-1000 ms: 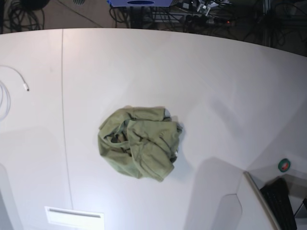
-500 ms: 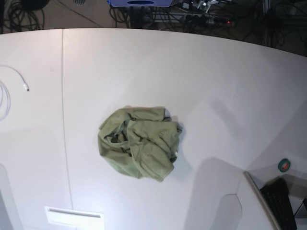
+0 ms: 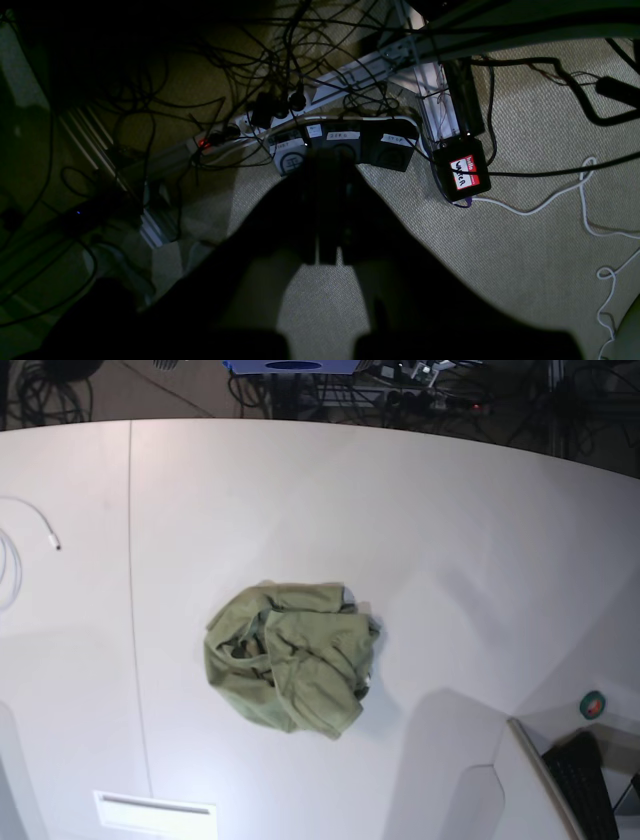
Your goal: Layout the t-shirt on the table in an organized manner, then fold the t-shirt properly
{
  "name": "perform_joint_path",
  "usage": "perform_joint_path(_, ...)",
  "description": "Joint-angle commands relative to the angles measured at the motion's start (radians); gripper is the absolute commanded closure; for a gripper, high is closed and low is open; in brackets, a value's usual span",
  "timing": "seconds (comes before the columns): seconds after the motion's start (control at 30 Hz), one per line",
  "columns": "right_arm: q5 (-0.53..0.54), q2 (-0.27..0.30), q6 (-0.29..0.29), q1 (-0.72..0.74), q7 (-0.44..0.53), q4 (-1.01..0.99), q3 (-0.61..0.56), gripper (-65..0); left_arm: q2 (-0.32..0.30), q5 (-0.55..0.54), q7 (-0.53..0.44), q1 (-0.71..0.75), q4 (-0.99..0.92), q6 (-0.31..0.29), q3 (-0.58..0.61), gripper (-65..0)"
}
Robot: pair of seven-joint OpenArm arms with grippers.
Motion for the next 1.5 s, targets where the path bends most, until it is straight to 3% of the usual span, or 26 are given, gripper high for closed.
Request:
perform_joint_path(0.0, 0.002, 0.002, 0.004, -0.015, 0.008, -0.002, 0.000, 0.0, -0.006, -0.003, -0.007, 0.012, 0.001, 0.005, -0.005, 0.0)
perform_joint_path(1.47, 0.002, -0.014, 0.004, -0.016, 0.007, -0.001, 0.000, 0.0, -0.006, -0.003, -0.038, 0.035, -0.004, 0.005, 0.000, 0.0)
